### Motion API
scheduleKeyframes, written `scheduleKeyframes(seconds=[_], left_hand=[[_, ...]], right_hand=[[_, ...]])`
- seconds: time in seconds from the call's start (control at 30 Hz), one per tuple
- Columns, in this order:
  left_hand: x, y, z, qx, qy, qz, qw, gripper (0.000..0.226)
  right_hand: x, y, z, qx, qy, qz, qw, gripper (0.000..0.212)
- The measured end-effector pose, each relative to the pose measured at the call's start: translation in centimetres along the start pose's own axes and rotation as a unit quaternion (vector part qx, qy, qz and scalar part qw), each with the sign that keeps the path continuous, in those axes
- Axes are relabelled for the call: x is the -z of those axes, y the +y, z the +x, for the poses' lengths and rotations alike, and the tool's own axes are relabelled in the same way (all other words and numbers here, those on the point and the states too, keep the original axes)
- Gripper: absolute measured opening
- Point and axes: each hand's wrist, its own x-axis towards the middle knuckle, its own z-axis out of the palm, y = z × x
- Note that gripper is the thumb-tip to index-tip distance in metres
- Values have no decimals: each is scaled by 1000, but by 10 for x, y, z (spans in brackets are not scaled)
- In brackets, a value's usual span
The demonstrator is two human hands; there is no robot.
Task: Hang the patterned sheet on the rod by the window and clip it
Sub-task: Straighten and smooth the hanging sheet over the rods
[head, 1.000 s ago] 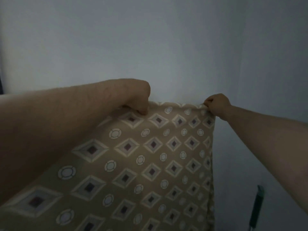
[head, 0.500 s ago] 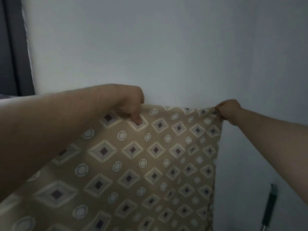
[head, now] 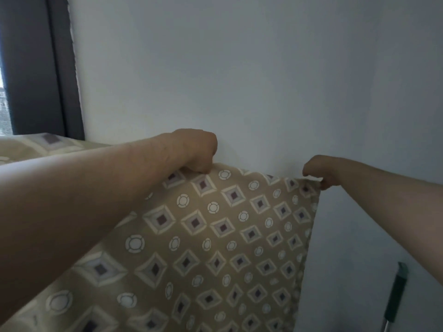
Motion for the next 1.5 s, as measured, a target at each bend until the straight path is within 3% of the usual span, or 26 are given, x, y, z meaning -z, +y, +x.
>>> scheduleKeyframes(seconds=[0.1,0.23,0.37,0.5,0.57,0.73,0.97,1.3,1.5], left_hand=[[-10,-2,-5,-13,18,2,1000,17],[-14,-9,-33,-36,12,0,999,20],[-5,-28,-82,-56,44,-22,997,12],[8,-60,-153,-44,166,-87,981,18],[9,-77,-193,-27,223,-138,965,20],[-2,-110,-299,71,255,-243,933,21],[-33,-113,-441,245,213,-335,885,29],[-11,-78,-647,395,180,-354,828,32],[16,-74,-762,455,226,-344,790,43]], right_hand=[[-25,-38,-33,106,29,-70,992,32],[-50,-95,-106,275,75,38,958,16],[-78,-129,-177,337,45,114,934,17],[-110,-144,-230,388,-9,177,904,17],[-124,-149,-256,408,-11,207,889,13],[-160,-159,-315,437,-10,230,870,19],[-206,-155,-401,442,-132,248,852,19],[-231,-123,-545,437,-307,232,813,23],[-247,-133,-643,476,-367,213,770,26]])
